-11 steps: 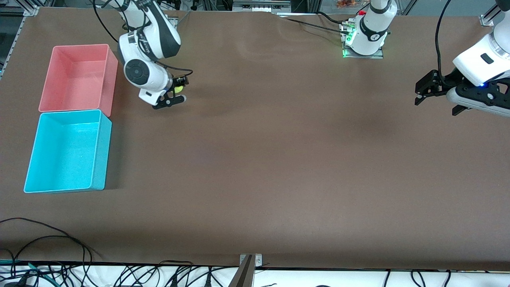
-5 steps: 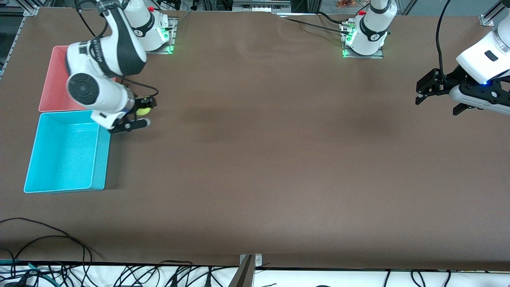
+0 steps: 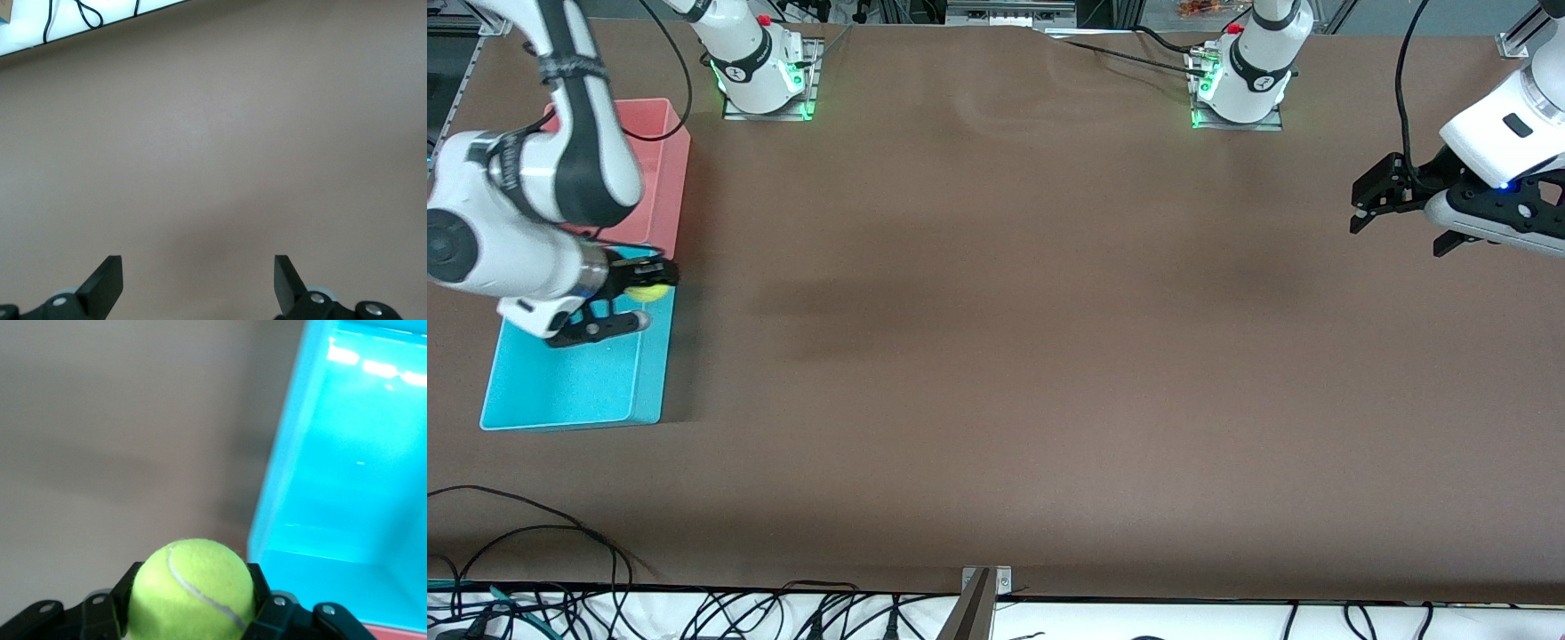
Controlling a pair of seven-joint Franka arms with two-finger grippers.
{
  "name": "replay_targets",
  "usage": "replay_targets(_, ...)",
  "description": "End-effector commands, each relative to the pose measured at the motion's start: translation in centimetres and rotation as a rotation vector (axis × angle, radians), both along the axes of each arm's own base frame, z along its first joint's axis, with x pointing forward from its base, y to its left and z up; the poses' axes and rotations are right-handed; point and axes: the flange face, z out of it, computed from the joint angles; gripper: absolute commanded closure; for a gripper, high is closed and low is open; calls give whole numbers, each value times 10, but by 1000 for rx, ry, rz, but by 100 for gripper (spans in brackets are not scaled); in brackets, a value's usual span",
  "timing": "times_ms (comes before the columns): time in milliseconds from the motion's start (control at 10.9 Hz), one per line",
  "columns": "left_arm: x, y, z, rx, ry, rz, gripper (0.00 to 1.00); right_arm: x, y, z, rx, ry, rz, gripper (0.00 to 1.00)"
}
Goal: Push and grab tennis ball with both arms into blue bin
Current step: 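Carry the ball with the right gripper over the cyan bin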
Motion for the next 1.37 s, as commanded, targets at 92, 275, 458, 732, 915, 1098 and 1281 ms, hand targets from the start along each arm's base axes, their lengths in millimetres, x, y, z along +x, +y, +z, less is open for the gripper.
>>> replay_targets(92, 2, -11, -1, -18, 20, 4, 0, 4, -79, -37, 52, 86, 46, 76)
replay_targets(275, 2, -12, -2, -18, 22, 15, 0, -5, -122, -60, 100, 116, 62, 76)
replay_targets(458, 2, -14, -1, -19, 20, 12, 0, -15, -151, -83, 189, 138, 76, 76)
replay_targets(732, 1, -14, -1, -19, 22, 13, 0, -24, -164, -105, 238, 177, 55, 76)
replay_targets(915, 1, -9, 0, -18, 21, 13, 0, -27, -164, -125, 270, 198, 33, 75)
replay_targets(1098, 0, -7, 2, -18, 20, 11, 0, -31, -171, -148, 309, 215, -10, 75)
replay_targets(1281, 0, -7, 1, -18, 21, 16, 0, -27, -173, -149, 318, 211, 9, 46)
